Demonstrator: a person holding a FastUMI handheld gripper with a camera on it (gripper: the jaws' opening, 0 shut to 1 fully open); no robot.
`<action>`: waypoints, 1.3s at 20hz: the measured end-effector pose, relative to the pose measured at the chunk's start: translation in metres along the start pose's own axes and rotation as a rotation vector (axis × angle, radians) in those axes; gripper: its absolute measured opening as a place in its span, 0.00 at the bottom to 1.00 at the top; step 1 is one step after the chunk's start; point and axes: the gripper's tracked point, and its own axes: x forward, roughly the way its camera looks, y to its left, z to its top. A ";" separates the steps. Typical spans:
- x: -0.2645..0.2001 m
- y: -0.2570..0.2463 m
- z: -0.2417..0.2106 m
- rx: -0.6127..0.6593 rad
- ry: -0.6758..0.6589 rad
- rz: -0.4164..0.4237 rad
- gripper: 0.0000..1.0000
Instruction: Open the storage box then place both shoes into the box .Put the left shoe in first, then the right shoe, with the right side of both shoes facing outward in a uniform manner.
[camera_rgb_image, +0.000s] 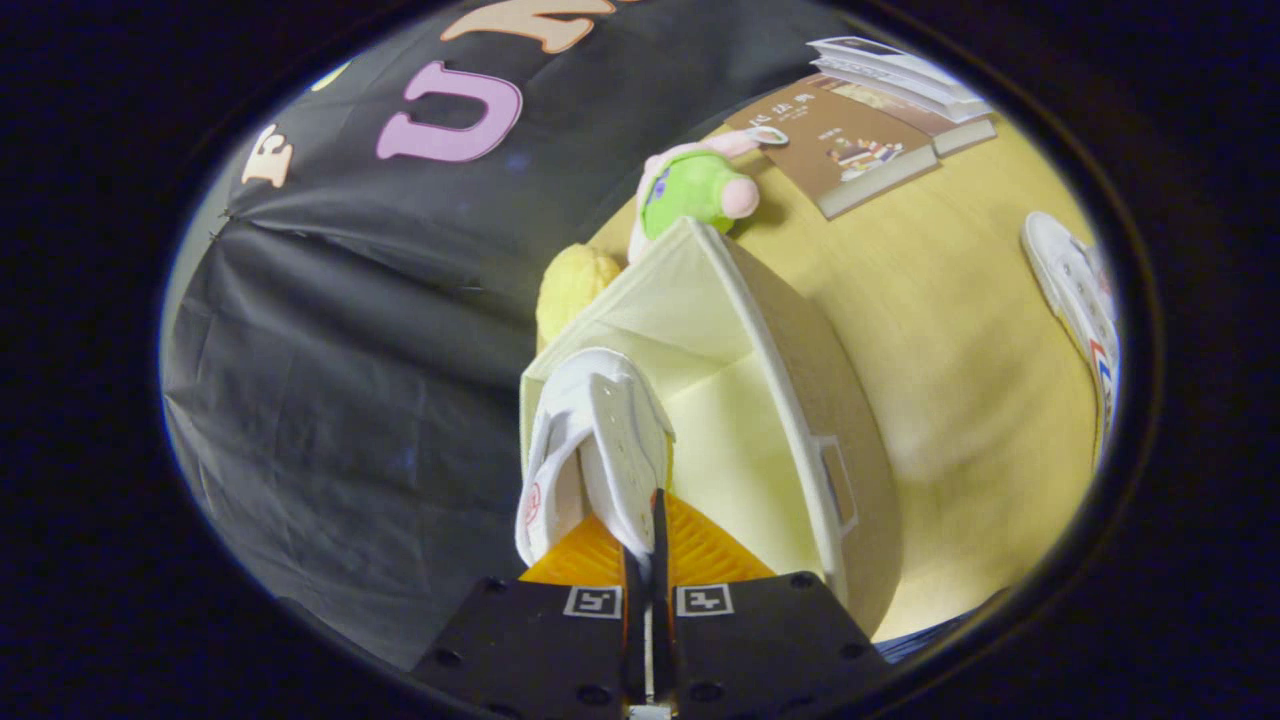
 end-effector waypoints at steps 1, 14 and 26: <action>0.006 -0.004 0.000 0.007 0.002 -0.019 0.06; 0.039 -0.029 -0.017 -0.101 0.016 -0.223 0.07; 0.040 -0.012 -0.043 -0.144 0.148 -0.197 0.41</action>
